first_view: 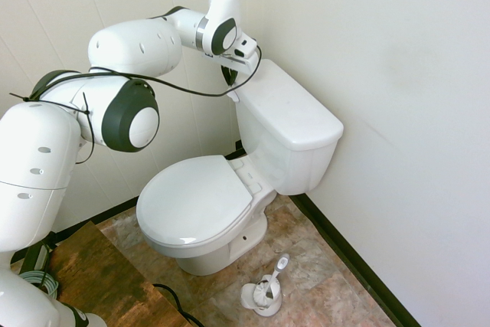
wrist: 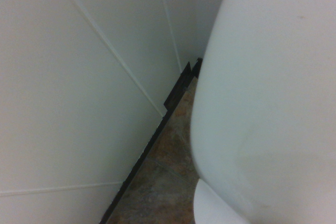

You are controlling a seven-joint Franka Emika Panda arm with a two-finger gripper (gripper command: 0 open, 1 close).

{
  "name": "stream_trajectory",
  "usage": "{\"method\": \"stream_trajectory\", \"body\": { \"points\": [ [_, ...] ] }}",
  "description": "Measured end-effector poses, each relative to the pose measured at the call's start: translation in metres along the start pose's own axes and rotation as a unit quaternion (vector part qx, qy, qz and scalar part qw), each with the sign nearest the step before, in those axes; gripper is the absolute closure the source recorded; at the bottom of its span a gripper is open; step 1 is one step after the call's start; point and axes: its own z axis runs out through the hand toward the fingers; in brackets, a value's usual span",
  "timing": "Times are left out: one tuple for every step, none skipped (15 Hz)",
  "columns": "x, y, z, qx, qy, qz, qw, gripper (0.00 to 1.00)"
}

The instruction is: Flush the toilet

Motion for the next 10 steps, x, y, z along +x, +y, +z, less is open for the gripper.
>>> {"method": "stream_trajectory", "body": {
  "points": [
    [0.000, 0.000, 0.003, 0.002, -0.003, 0.001, 1.000, 1.00],
    [0.000, -0.001, 0.007, 0.003, -0.007, 0.002, 1.000, 1.00],
    [-0.002, -0.001, 0.011, 0.004, -0.010, 0.002, 1.000, 1.00],
    [-0.003, -0.001, 0.018, 0.004, -0.014, 0.002, 1.000, 1.00],
    [-0.005, -0.001, 0.026, 0.003, -0.017, 0.002, 1.000, 1.00],
    [-0.007, 0.000, 0.035, 0.002, -0.020, 0.002, 1.000, 1.00],
    [-0.007, 0.001, 0.043, 0.001, -0.021, 0.002, 1.000, 1.00],
    [-0.008, 0.002, 0.050, 0.002, -0.024, 0.004, 1.000, 1.00],
    [-0.009, 0.002, 0.055, 0.002, -0.026, 0.004, 1.000, 1.00],
    [-0.010, 0.003, 0.060, 0.002, -0.028, 0.005, 1.000, 1.00]
  ]
}}
